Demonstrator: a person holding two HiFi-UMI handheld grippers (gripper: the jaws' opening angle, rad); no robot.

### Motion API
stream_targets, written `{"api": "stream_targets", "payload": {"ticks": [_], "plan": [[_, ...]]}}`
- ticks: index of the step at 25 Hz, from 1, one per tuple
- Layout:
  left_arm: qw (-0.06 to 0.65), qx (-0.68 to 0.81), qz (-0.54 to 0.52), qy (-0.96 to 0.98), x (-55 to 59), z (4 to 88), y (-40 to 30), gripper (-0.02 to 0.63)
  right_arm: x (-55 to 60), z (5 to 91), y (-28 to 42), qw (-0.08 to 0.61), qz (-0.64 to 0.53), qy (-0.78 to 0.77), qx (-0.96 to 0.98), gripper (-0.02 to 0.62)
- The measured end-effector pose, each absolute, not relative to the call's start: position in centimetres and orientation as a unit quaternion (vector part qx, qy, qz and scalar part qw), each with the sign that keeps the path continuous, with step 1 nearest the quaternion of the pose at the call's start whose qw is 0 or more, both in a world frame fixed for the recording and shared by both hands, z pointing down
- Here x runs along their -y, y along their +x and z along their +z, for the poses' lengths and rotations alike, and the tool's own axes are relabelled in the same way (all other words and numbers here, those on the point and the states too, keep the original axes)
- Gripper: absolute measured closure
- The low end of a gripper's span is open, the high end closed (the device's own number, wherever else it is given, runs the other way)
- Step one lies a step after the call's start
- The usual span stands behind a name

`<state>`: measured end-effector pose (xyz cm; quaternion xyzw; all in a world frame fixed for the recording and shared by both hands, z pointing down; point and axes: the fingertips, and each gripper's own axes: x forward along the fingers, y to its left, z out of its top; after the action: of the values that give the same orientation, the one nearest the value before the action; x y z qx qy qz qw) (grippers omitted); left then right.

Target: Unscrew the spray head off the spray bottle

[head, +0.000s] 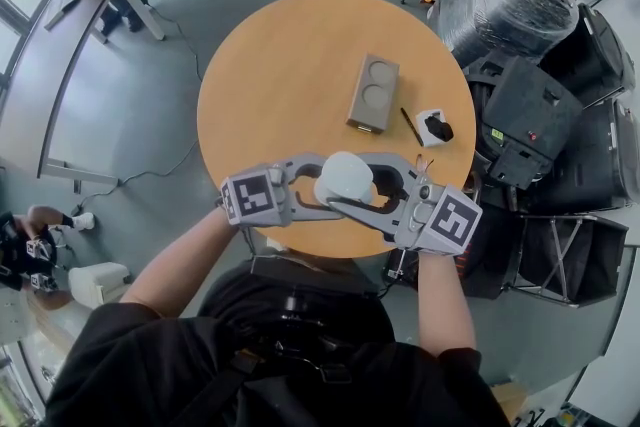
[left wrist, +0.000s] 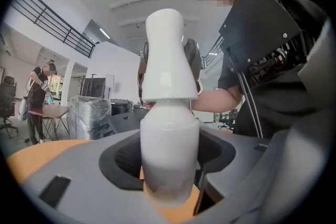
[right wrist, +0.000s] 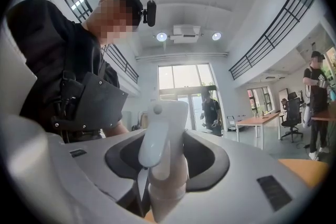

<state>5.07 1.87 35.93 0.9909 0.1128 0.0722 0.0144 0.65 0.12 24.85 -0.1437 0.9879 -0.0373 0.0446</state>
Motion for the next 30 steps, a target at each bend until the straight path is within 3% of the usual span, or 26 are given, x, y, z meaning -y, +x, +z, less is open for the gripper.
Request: {"api": "stream_targets", "payload": {"ticks": [18,30], "plan": [[0.023,-0.083,0.069,0.994,-0.6,38.4,4.1,0.301,0.4,20.0,-0.2,0.029,0.008,-0.164,-0.986,0.397],[0.016,-0.056,0.084,0.995,0.6,40.6,3.7,0.301,0.0,15.9,1.8,0.078,0.028,-0.178,-0.981,0.397]]}}
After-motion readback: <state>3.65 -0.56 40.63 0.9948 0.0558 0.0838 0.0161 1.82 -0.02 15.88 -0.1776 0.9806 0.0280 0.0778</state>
